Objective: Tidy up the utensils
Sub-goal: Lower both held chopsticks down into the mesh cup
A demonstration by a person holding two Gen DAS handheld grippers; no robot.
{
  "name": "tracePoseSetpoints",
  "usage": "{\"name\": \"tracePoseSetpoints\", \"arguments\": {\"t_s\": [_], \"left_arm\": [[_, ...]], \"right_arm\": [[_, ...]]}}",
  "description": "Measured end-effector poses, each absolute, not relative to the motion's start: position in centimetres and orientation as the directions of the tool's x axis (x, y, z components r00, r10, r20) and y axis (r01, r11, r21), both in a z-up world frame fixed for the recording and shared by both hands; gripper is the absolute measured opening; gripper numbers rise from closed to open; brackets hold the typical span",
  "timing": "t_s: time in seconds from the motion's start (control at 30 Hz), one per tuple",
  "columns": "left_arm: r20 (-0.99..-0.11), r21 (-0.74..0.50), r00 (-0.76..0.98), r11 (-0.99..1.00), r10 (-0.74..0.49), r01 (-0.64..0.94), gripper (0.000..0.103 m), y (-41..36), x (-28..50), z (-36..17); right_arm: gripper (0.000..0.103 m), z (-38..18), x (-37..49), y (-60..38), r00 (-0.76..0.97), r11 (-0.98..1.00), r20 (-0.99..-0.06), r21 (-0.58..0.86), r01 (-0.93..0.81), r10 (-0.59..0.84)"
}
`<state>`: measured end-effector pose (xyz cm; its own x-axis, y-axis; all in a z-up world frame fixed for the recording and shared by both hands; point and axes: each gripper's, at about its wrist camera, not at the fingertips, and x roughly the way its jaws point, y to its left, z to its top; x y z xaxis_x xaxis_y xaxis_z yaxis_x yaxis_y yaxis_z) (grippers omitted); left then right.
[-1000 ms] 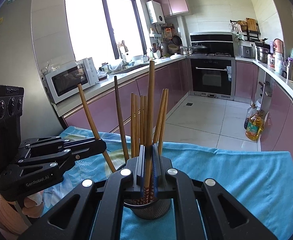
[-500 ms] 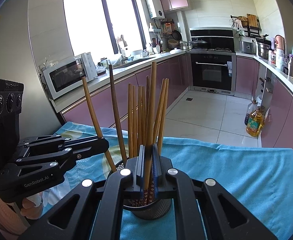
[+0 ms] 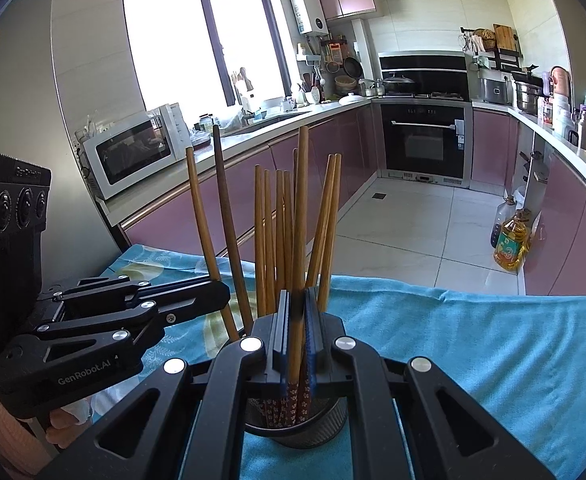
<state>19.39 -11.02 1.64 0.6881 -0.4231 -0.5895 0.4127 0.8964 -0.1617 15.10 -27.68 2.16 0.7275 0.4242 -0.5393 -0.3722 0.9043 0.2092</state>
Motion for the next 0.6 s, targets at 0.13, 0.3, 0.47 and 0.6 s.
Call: {"name": "tracePoseSetpoints", "arguments": {"t_s": [0.13,0.3,0.47,0.6], "left_arm": [[-0.596,-0.169,0.684,0.898,-0.421,0.406,0.008,-11.0,19.8,1.3],[-0.601,-0.173,0.681,0.9,-0.418,0.399,0.008,-10.8,20.5,0.9],[-0.605,-0.176,0.679,0.902,-0.415,0.394,0.008,-10.8,20.8,0.6],[-0.606,-0.177,0.681,0.904,-0.411,0.389,0.008,-10.8,20.9,0.5]], "right_arm": [[0.006,2.1,15.2,-27.6,0.727,0.904,-0.54,0.21,-0.373,0.425],[0.006,2.0,15.4,-27.3,0.724,0.903,-0.542,0.21,-0.374,0.426],[0.007,1.9,15.7,-27.1,0.723,0.903,-0.542,0.214,-0.374,0.428],[0.007,1.9,15.7,-26.9,0.722,0.903,-0.544,0.214,-0.373,0.428]]}}
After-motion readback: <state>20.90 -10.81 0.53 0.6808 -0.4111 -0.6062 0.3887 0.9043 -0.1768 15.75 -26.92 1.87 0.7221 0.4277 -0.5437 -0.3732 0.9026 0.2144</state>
